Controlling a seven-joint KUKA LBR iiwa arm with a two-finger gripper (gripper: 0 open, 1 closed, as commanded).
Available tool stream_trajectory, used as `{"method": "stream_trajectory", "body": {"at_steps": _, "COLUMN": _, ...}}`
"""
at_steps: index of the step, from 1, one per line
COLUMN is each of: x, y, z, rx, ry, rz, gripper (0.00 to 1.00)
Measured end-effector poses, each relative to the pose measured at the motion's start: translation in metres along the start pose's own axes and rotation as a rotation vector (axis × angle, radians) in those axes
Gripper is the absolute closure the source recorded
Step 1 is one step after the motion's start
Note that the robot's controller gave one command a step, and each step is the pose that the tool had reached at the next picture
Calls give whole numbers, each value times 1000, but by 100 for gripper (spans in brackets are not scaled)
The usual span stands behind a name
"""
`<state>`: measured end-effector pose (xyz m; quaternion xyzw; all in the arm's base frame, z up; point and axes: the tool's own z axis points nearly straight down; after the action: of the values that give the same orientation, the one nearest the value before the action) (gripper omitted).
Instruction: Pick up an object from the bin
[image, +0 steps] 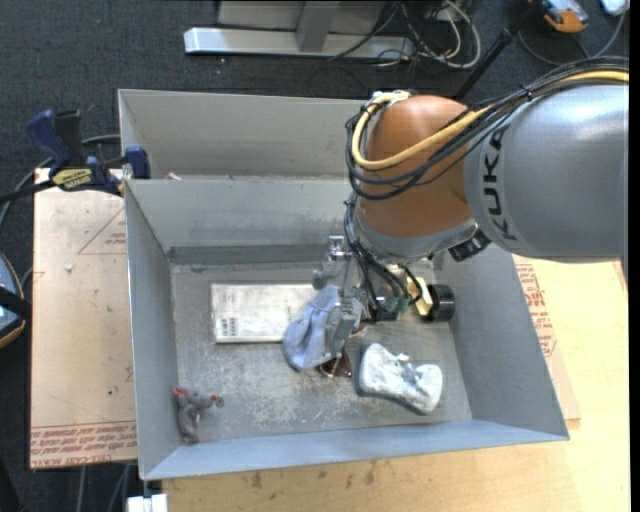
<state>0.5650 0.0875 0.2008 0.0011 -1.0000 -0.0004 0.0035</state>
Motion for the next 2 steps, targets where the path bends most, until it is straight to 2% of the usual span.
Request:
{"method": "stream_trajectory", "body": {"at_steps": 1, "x": -2, "y": 0, "z": -4, "rx": 0, "ry": -8, "rz": 2, "gripper": 0}}
{"method": "stream_trajectory", "body": {"at_steps": 2, "x": -14, "y": -11, "z": 38, "rx": -2, "ry": -17, "rz": 35, "gripper": 0}}
